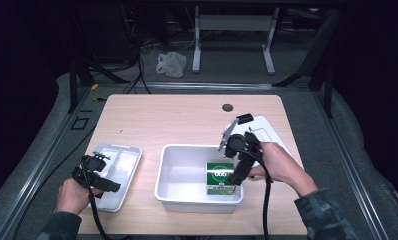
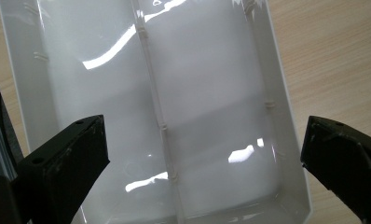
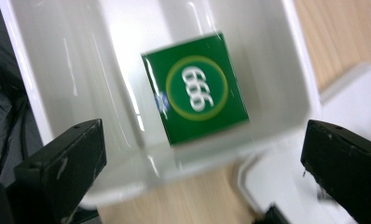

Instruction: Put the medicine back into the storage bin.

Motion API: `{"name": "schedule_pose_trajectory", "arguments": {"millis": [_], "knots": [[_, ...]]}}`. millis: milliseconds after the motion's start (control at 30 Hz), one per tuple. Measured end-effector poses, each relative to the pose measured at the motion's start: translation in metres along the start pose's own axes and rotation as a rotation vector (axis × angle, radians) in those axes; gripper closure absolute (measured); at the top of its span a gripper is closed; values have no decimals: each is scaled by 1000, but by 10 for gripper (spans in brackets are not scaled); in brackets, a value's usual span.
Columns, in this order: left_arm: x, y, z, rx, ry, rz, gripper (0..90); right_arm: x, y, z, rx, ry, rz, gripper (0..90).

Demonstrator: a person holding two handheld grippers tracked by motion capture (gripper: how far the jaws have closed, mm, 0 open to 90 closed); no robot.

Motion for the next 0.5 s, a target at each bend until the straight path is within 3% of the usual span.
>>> {"name": "schedule_pose_trajectory", "arguments": {"millis": [67,100,133,167,200,233,300,500], "knots": [[0,1,0,-6,7,8,4,-9,0,-15,77,-32,-32,0],[0,1,0,-6,7,8,2,-9,0,-15,77,-32,-32,0],[0,1,1,-10,7,10,1,-15,0,-32,146,-52,-60,0],[0,3,1,-16,4,10,1,-17,0,-41,184,-64,-75,0],[0,3,1,-16,4,10,1,-17,0,-41,184,-64,-75,0],[0,5,1,-22,5,18,1,-16,-2,-58,250,-76,-112,0],[1,7,2,-27,7,22,1,-15,-4,-74,313,-89,-134,0],[5,12,5,-26,17,34,4,3,-12,-124,515,-139,-156,0]]}}
Point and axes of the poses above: each handheld gripper's, and its own axes: x roughly forward along the jaws, z roughly out of its top, y roughly to its left, the point moved 1 cm from there along x, roughly forward along the jaws, and after that the axes turned 8 degrees about z, right-handed, at the moved point
